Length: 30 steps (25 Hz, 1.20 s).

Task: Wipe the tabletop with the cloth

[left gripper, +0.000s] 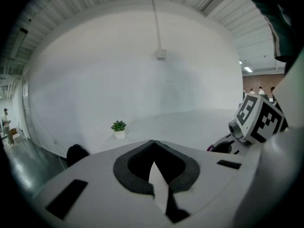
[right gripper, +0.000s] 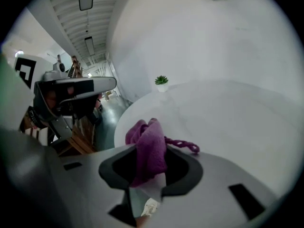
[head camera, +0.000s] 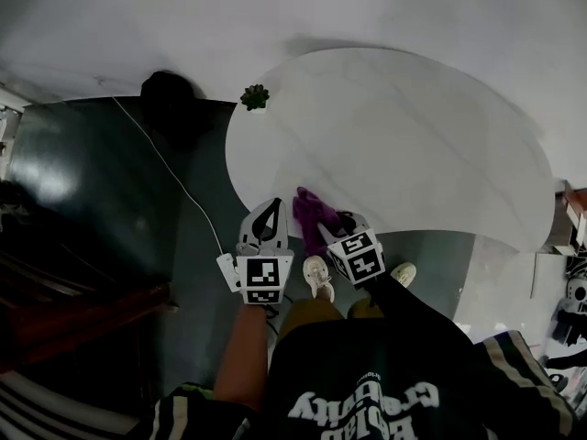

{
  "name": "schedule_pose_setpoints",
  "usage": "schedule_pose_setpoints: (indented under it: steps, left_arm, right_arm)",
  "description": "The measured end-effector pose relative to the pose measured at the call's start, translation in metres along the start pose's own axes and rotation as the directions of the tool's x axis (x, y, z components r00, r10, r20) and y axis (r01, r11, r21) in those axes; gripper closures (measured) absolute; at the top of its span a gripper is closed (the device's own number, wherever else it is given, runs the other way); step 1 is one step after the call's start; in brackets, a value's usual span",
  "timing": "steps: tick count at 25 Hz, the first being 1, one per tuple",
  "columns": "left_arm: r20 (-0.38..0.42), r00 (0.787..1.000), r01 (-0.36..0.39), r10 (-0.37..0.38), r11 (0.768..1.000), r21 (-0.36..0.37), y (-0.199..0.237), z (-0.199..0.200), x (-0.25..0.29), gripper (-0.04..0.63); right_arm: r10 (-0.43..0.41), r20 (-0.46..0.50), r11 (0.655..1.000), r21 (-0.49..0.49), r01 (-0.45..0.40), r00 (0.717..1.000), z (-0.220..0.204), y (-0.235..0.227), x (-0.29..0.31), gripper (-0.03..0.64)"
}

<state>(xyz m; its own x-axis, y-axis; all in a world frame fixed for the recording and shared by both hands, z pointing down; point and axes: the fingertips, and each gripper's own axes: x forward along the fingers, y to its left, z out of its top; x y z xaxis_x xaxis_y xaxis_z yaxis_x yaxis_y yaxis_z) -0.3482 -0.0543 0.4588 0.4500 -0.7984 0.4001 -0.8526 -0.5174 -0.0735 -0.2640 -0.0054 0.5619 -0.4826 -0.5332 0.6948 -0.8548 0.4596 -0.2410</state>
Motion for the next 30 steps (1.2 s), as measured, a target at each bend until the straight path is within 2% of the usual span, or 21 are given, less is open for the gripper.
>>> schedule_pose_setpoints:
  steps: [3, 14, 19, 30]
  left_arm:
    - [-0.005, 0.999, 0.047, -0.047, 0.999, 0.026, -0.039, 0.007, 0.018, 0.595]
    - [-0.049, 0.99, 0.138, -0.134, 0.986, 0.09, -0.164, 0.031, 0.063, 0.595]
    - [-0.05, 0.983, 0.182, -0.178, 0.979, 0.092, -0.218, 0.043, 0.083, 0.595]
    - [-0.042, 0.955, 0.296, -0.293, 0.943, 0.15, -0.33, 0.073, 0.128, 0.595]
  right_arm:
    - [-0.028, 0.018, 0.999, 0.025, 0.028, 0.999, -0.013, -0.032, -0.023, 0.486]
    - [-0.099, 0.042, 0.992, 0.082, 0.095, 0.994, -0.055, -0.139, -0.1, 0.486]
    - [-0.12, 0.045, 0.99, 0.083, 0.116, 0.992, -0.072, -0.179, -0.13, 0.485]
    - [-0.205, 0.045, 0.975, 0.098, 0.2, 0.978, -0.11, -0.261, -0.197, 0.485]
